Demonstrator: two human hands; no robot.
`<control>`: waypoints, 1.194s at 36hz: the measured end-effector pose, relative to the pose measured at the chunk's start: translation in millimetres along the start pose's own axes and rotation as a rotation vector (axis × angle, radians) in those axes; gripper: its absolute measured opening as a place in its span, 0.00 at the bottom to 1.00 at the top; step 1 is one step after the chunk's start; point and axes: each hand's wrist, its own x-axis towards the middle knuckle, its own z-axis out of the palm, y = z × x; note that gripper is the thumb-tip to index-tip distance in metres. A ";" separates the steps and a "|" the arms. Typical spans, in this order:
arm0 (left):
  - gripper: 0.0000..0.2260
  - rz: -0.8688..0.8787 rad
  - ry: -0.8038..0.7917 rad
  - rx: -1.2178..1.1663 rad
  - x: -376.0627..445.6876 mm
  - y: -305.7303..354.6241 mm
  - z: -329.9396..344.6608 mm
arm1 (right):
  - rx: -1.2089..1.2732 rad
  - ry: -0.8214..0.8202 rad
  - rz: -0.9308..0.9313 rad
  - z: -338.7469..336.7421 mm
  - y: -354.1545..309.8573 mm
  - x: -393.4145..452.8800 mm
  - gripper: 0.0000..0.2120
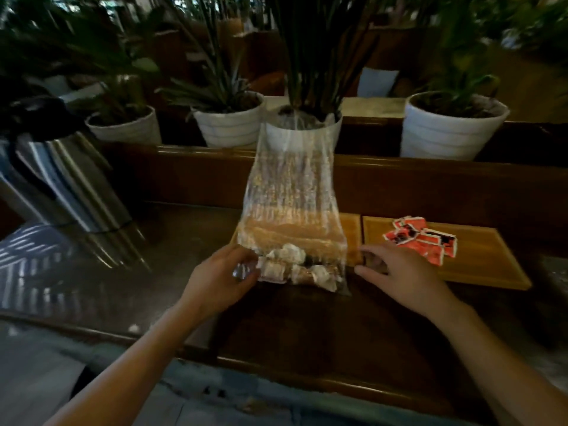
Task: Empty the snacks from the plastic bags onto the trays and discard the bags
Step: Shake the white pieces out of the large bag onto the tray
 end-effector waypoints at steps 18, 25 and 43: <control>0.28 -0.318 0.083 -0.594 22.8 -13.7 16.2 | 0.537 0.066 0.174 14.9 -29.2 64.6 0.31; 0.16 -0.419 0.074 -0.801 22.3 -21.1 15.5 | 0.641 0.099 0.170 13.6 -29.5 61.4 0.28; 0.09 0.002 0.247 -0.804 10.9 -8.4 -17.5 | 0.221 0.649 -0.082 -62.5 -58.2 65.8 0.51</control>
